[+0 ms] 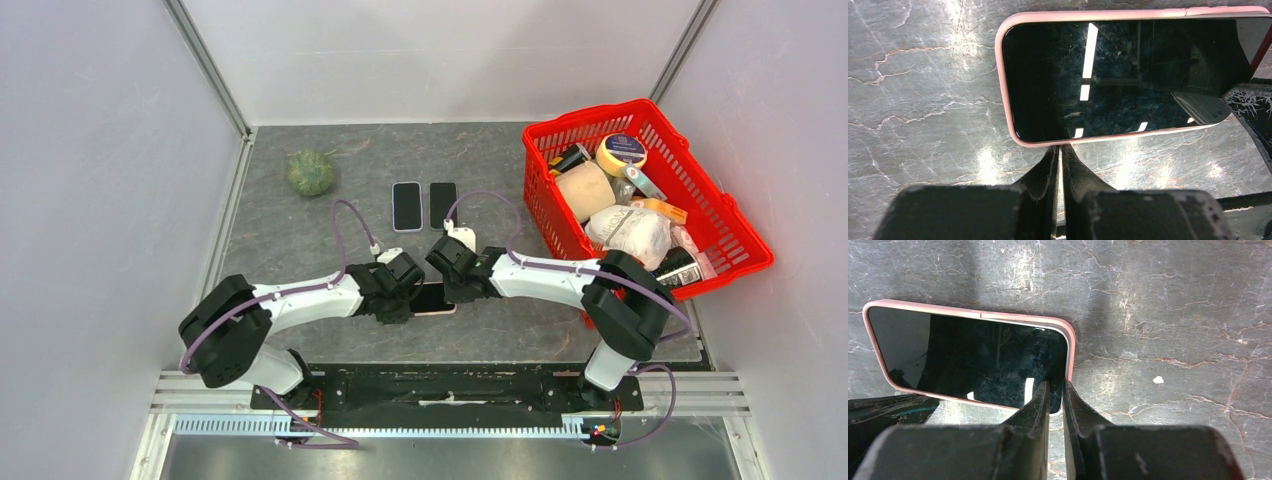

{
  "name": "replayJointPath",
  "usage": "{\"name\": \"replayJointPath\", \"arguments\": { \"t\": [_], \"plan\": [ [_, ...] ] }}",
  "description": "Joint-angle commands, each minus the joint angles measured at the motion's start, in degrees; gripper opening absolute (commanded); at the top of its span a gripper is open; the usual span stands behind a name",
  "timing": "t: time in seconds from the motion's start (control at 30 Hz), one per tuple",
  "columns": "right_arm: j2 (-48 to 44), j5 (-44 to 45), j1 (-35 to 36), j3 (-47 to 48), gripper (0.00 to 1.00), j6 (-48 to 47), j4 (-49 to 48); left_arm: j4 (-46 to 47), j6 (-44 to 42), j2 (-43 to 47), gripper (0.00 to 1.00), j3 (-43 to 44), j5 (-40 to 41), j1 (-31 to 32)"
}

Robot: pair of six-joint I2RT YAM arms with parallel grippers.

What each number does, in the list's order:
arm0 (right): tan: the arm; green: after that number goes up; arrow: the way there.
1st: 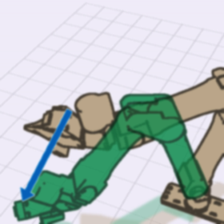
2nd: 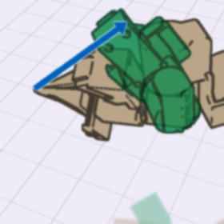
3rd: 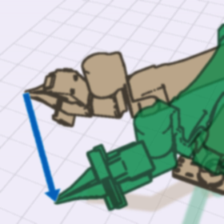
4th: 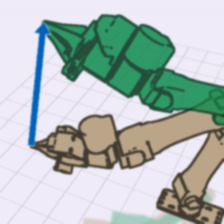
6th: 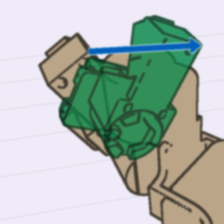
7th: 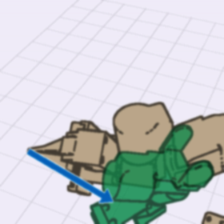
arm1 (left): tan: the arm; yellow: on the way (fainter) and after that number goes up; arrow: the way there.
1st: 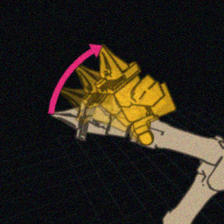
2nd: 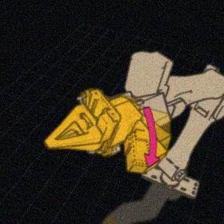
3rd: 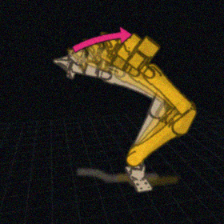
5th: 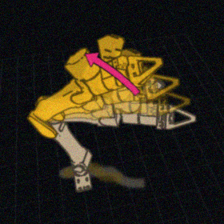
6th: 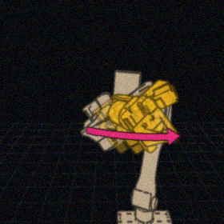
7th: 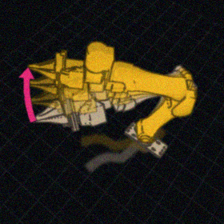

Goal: Put the phone into the phone case

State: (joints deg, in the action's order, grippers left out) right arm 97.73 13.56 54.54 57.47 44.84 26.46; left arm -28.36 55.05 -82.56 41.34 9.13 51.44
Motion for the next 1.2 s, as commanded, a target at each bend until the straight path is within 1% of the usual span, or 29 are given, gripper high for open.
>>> {"name": "replayJointPath", "arguments": {
  "t": [0.0,0.03,0.23,0.33,0.57,0.63,0.73,0.9,1.0,1.17],
  "plan": [
    [8.3,2.5,1.0,-6.1,0.15,1.4,2.2,2.5,-1.8,-1.4,0.1,1.6,1.0,-0.1],
    [8.4,2.7,1.1,-6.4,0.14,1.5,2.1,2.5,-1.8,-1.5,0.1,1.6,1.0,-0.1],
    [5.8,3.7,1.4,-8.4,0.14,0.9,2.6,2.5,-1.6,-1.9,0.1,2.0,0.9,-0.1],
    [5.9,3.8,1.9,-9.3,0.13,1.2,2.5,2.5,-1.5,-2.2,0.1,2.2,0.9,0.0],
    [6.3,2.1,2.4,-12.1,0.12,2.9,-0.4,2.6,-1.2,-2.9,0.1,2.3,0.9,0.0],
    [4.2,2.6,2.1,-11.7,0.14,2.6,0.5,2.6,-1.2,-2.8,0.1,2.3,0.9,0.1],
    [-1.1,2.2,1.2,-9.5,0.25,1.1,2.2,2.6,-1.2,-2.3,0.1,2.4,0.9,0.2],
    [-8.1,2.5,-1.6,-0.6,0.41,-3.0,5.8,2.5,-0.7,-1.2,0.1,2.3,0.9,1.0],
    [-7.7,1.0,-4.9,3.2,0.47,-5.1,5.3,2.6,0.2,-1.4,0.1,2.5,1.1,2.3],
    [-1.2,-1.7,-9.3,7.6,0.47,-7.3,2.1,3.3,2.0,-3.3,0.1,3.9,1.8,5.6]
  ]
}}
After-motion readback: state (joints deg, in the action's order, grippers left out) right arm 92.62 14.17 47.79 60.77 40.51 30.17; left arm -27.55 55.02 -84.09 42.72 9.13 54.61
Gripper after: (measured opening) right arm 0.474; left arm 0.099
